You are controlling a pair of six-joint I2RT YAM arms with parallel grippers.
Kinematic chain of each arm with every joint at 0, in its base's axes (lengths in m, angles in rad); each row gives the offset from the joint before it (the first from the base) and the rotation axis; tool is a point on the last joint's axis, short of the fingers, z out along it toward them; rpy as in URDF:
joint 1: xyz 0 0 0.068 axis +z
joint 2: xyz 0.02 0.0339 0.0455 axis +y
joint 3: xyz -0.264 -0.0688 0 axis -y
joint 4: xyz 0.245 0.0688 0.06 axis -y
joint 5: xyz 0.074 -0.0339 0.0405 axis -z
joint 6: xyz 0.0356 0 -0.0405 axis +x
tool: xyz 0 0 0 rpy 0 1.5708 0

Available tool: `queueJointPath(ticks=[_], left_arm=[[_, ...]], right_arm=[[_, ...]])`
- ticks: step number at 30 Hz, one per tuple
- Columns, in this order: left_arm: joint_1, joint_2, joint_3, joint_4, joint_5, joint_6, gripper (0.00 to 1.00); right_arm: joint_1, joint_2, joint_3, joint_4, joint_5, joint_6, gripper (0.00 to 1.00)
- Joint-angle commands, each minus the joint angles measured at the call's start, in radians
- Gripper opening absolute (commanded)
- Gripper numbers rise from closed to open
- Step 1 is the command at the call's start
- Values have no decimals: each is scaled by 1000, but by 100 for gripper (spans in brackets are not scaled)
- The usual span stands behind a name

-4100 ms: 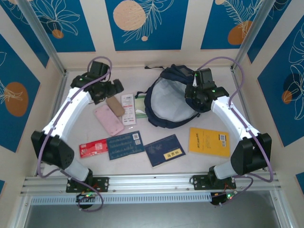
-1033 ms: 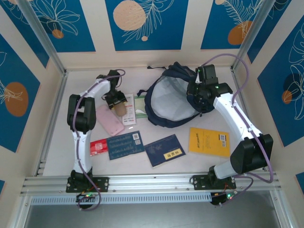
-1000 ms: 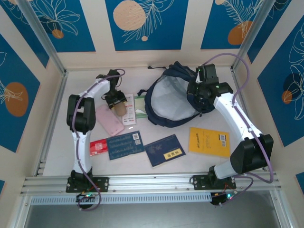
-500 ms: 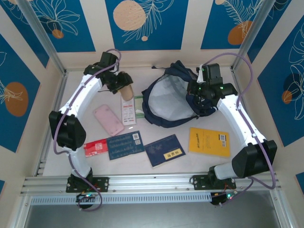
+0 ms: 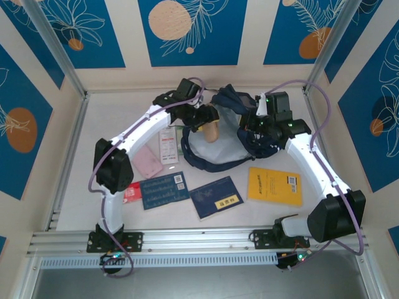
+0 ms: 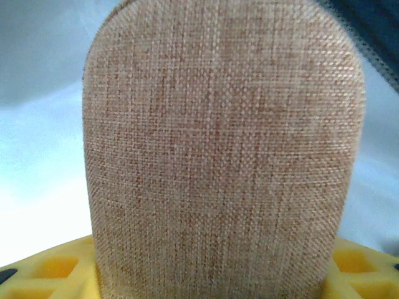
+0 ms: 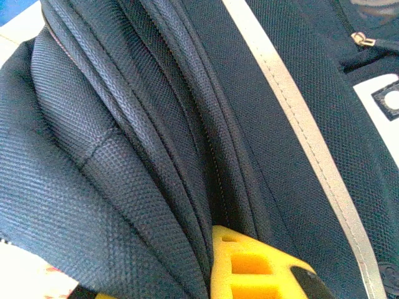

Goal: Pack the student bag
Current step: Place a glasses case in the student bag.

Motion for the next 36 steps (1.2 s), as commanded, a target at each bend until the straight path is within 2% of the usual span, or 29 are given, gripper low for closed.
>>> queueJointPath(ticks=[1,5,7,8,12,15,18,21,26,28,31,33,36], left_arm=[[-13,8,-17,145,71,-82,9],[-29,5,-62,256,109,-130,8],[-31,4,-67,274,111,-129,8],[-32,2,-68,276,106,-123,8],[-33,0,-84,295,103,-111,8],[-35,3,-95,301,102,-106,8],[-34,9,-105,309,102,-104,8],[-35,10,-116,312,102,-99,8],[-34,13,-130,314,100,-92,8],[-34,17,-131,316,101,-90,8],[-34,16,-136,316,98,-88,8],[-32,12,-139,305,87,-73,8],[-23,5,-140,258,49,-45,8]], right_arm=[[17,-68,-35,115,-124,55,0],[32,-73,-71,111,-162,39,0],[45,-67,-66,78,-153,9,5],[52,-60,-56,54,-136,-12,10],[76,-19,2,-45,-13,-82,42],[93,38,79,-116,111,-113,54],[109,113,169,-163,165,-148,57],[125,183,254,-184,158,-178,58],[160,277,365,-213,151,-213,50],[167,300,392,-213,148,-218,35],[163,330,425,-225,175,-215,0],[153,325,435,-224,198,-209,0],[121,288,446,-217,136,-193,0]])
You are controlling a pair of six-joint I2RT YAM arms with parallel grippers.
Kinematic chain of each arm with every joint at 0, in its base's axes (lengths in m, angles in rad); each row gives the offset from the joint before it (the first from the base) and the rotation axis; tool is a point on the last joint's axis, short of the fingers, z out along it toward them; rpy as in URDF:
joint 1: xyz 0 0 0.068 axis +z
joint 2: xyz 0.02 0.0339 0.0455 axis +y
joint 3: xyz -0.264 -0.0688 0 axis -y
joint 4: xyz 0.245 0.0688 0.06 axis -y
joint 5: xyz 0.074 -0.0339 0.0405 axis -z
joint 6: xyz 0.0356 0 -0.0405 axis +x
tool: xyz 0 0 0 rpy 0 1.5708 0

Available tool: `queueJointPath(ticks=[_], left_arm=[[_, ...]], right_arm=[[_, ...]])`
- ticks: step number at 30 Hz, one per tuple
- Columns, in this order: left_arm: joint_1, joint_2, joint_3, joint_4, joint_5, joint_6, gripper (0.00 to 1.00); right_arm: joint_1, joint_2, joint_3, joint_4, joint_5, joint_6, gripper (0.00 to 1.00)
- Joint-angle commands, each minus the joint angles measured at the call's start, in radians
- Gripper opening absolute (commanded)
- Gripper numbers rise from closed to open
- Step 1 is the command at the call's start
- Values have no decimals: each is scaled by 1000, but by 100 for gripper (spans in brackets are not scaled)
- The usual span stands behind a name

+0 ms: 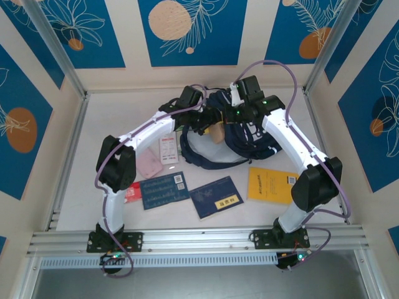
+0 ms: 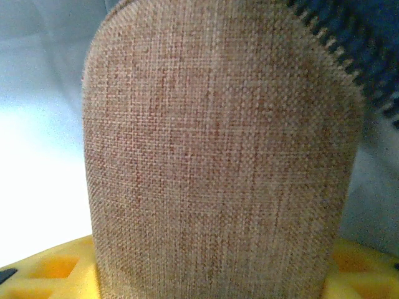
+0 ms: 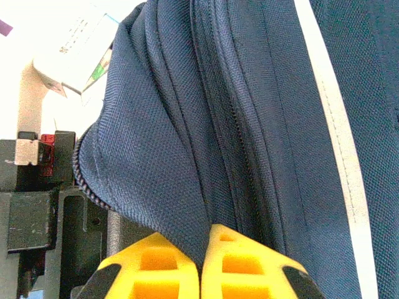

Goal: Pack the student bag
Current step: Place a glasses case in the student bag.

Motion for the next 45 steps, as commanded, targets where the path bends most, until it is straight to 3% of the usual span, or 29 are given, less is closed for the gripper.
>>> queueJointPath(ticks=[1,9,16,19,21,24,27,37,45], left_arm=[[-1,-14,-7,-3,-5,53,8],[15,60,21,61,13,11,8],[-6,176,128,199,37,-112,8],[-40,236,225,226,34,-140,11],[-72,296,310,225,40,-164,21],[-111,379,447,189,73,-183,63],[-121,374,472,122,49,-147,91],[-82,283,366,99,62,-93,100],[-10,103,251,-102,16,92,100]], right_arm=[[-44,-40,60,20,-52,20,0],[-124,-117,118,13,-363,49,0],[-187,-171,41,155,-599,152,0],[-194,-177,20,207,-645,196,0],[-199,-179,9,244,-667,228,0],[-211,-177,13,258,-673,241,0],[-233,-177,13,250,-674,240,0],[-275,-200,-60,256,-642,197,0],[-262,-217,-78,172,-428,65,0]])
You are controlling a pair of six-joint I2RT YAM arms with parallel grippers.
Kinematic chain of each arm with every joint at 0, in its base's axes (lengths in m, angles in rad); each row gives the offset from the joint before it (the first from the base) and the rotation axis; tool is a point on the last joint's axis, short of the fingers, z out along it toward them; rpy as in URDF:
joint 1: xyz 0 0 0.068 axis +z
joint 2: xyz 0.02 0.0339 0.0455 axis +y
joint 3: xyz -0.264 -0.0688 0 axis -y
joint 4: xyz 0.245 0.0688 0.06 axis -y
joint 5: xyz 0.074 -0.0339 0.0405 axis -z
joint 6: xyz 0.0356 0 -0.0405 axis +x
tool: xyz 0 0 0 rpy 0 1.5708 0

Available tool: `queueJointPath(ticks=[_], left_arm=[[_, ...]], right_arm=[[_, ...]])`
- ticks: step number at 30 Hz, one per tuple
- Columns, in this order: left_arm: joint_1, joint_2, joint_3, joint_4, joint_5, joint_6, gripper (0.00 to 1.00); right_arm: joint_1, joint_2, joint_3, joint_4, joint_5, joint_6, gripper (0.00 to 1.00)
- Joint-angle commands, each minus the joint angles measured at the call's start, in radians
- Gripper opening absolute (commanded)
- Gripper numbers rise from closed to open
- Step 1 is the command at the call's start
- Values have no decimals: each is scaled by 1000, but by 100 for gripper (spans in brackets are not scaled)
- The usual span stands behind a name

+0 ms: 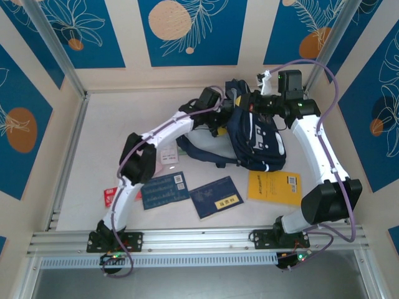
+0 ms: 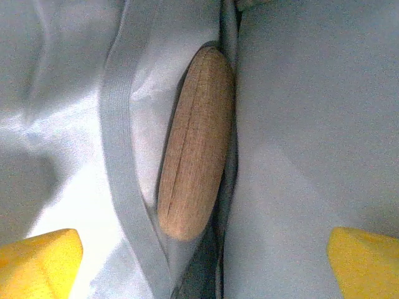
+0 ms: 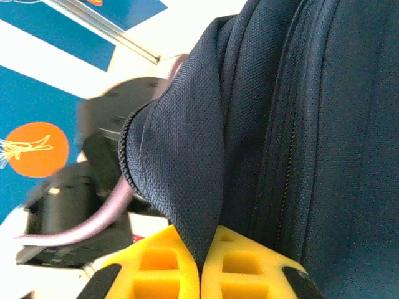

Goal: Pack the student bag
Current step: Place a glasses case in the student bag, then pick up the pencil case from the middle-left of the table.

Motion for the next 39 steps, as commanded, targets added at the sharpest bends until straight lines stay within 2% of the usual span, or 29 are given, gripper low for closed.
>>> queueJointPath(ticks=[1,7,12,21,22,27,28,29,32,33,36,39], left_arm=[[50,-158,-61,-108,-15,119,100],[134,-355,-293,-151,-32,167,99],[232,-516,-438,-331,-188,203,100],[423,-660,-661,-477,-332,213,100],[442,-665,-682,-475,-333,216,100],[541,-669,-767,-477,-395,256,100],[557,-663,-774,-480,-406,261,100],[571,-655,-784,-477,-414,266,100],[598,-626,-805,-466,-428,271,100],[602,-613,-810,-455,-420,271,100],[604,-593,-837,-385,-377,274,100],[604,-574,-833,-385,-412,247,100]], right_arm=[[10,-40,4,18,102,-100,0],[105,39,46,-45,285,-191,0],[177,118,81,-89,448,-202,0],[250,151,13,-50,524,-127,0],[257,148,2,-44,533,-119,3],[267,125,-78,11,495,-61,6],[271,121,-84,13,488,-58,9],[278,116,-87,11,491,-56,18],[303,87,-97,13,516,-54,62],[312,73,-102,17,522,-52,74],[330,21,-122,34,524,-46,92],[344,-34,-149,45,542,-31,96]])
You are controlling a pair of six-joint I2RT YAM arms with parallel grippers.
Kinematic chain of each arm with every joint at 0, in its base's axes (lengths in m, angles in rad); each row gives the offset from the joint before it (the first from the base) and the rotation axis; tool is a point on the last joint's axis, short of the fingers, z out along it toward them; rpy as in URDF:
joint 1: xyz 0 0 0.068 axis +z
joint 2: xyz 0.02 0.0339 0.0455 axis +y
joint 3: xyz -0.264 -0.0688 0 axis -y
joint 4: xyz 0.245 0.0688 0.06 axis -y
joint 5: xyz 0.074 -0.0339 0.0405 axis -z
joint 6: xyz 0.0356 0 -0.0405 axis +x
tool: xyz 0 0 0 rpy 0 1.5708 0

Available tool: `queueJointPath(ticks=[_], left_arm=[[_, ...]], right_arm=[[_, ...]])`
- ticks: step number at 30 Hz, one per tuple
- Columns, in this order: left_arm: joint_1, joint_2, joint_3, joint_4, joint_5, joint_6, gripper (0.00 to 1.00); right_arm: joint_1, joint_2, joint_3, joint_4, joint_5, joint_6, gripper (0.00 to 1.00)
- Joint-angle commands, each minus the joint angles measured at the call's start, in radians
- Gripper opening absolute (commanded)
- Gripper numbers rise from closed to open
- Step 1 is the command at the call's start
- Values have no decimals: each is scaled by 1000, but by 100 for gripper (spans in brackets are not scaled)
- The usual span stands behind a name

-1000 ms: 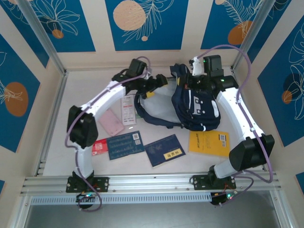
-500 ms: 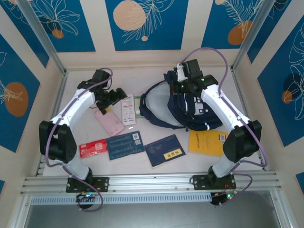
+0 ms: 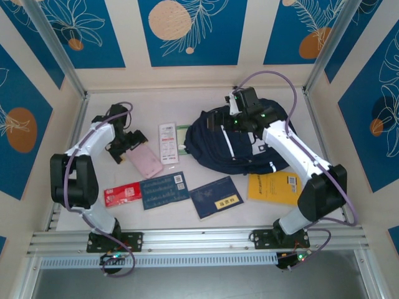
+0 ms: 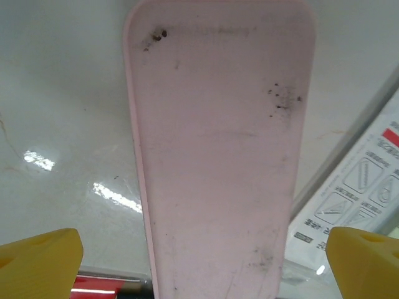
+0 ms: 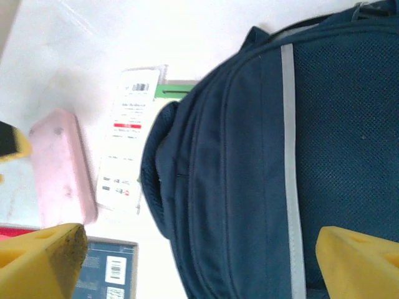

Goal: Pack the student bag
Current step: Pick up the pencil case from the middle-left of the table.

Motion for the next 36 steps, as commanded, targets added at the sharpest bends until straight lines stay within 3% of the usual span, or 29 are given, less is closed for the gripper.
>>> queueJointPath(ticks=[1,15,29,36], left_arm=[[6,31,9,-3,-37,-10,100],[5,147,-6,126,108,16,100],[5,269,25,114,105,2,99],[5,256,65,101,124,8,83]], right_arm=[[17,-93,-29,32,36,27,96],[-7,-202,-176,103,-38,48,97],[-11,-195,-195,114,-57,54,96],[-8,-201,-187,95,-57,57,93]])
